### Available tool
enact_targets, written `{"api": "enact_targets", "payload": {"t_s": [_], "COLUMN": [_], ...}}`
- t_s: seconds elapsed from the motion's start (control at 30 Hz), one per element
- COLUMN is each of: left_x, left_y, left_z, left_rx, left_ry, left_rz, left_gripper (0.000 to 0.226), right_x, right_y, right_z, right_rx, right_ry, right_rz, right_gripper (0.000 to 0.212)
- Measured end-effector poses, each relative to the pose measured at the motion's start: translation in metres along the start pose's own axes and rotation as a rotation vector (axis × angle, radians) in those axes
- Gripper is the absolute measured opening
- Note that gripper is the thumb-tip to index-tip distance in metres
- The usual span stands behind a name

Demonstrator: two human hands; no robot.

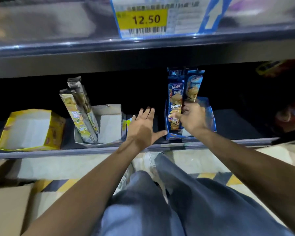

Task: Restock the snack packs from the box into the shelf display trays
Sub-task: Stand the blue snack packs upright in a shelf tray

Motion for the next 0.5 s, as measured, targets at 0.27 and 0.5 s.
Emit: {"api": "enact_targets", "payload": {"t_s": [0.27,0.5], "left_x": [0.007,0.007], "left_y": [-0.017,-0.021], "left_z": [0.007,0.008], "left_rx": [0.006,0.003], "left_ry": [0.032,0.039], "left_rz": [-0.024,-0.025], "left_gripper": [0.096,0.095], "right_x": [-0.005,-0.010], "right_y": [-0.012,-0.008], "right_z": [0.008,0.010], "right_rx": [0.049,0.092], "right_ry": [0.034,-0.005], "right_rz": [0.103,0.115], "right_gripper": [0.032,0.024]}}
Point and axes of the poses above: each hand's wrist, its own x-axis towards the middle knuckle, its own y-axis out of the back of the hand, z = x × y, the point moved 4 cm from there along x, towards the middle knuckle, and after that the axes turned 4 degrees about -x, right-handed, at the moved point
